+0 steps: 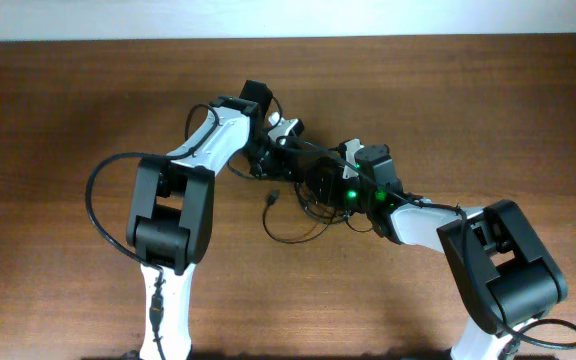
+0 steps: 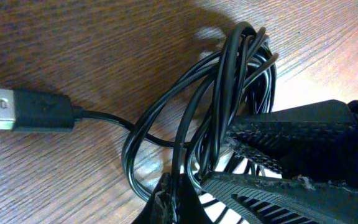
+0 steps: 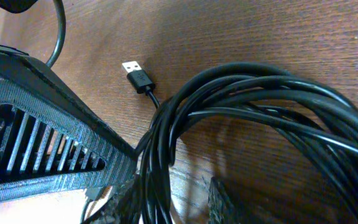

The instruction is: Untangle cables

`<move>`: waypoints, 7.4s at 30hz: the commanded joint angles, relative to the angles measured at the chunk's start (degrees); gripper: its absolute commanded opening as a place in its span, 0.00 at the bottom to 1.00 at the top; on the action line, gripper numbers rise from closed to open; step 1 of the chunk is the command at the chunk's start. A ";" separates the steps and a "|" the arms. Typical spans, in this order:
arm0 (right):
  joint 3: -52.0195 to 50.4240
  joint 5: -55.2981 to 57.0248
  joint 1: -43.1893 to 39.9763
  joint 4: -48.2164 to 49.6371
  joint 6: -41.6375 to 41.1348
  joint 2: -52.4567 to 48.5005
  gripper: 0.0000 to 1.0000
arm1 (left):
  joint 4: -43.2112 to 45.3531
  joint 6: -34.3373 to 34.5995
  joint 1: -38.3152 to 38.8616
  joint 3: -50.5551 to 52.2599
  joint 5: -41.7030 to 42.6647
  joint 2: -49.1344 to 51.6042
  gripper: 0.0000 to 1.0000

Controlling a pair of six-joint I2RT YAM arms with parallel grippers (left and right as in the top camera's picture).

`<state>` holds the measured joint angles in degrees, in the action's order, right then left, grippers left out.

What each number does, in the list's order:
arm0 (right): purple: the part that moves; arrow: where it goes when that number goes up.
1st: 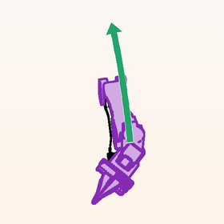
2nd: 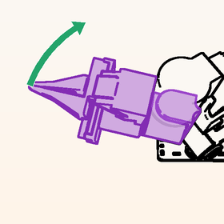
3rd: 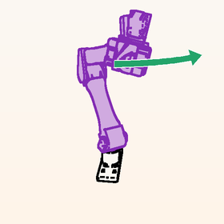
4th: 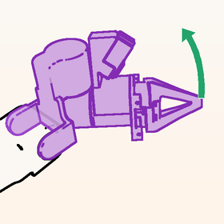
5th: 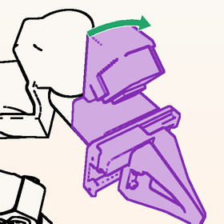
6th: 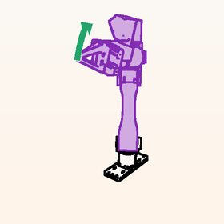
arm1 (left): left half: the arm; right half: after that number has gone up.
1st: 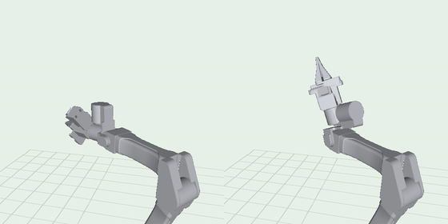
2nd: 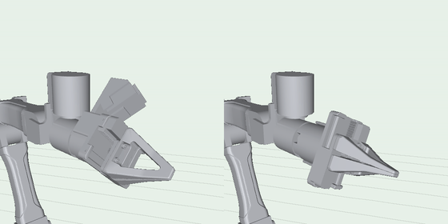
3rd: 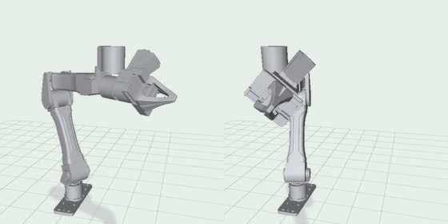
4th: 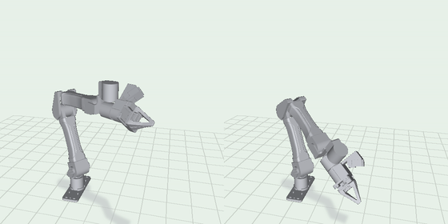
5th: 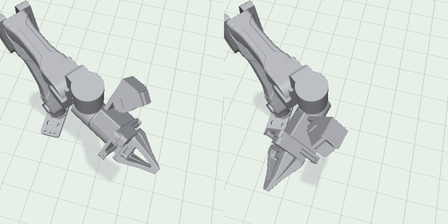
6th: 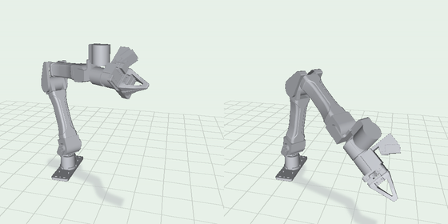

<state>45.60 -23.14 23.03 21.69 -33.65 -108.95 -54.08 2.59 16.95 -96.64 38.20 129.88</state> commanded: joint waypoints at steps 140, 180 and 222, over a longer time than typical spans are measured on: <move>5.18 -8.13 -7.61 -20.15 0.13 6.93 0.29 | -0.15 -16.39 1.64 -0.90 19.52 1.62 0.00; 5.20 -12.94 -7.56 -14.19 -7.37 6.93 0.27 | -0.15 -16.39 1.66 -0.90 19.54 1.62 0.00; 8.83 -31.34 -26.32 -31.39 4.17 15.06 0.66 | -0.15 -16.39 1.66 -0.90 19.50 1.62 0.00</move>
<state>53.43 -45.52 -3.51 -7.07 -25.91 -94.98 -54.17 -12.67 18.74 -96.75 57.01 130.43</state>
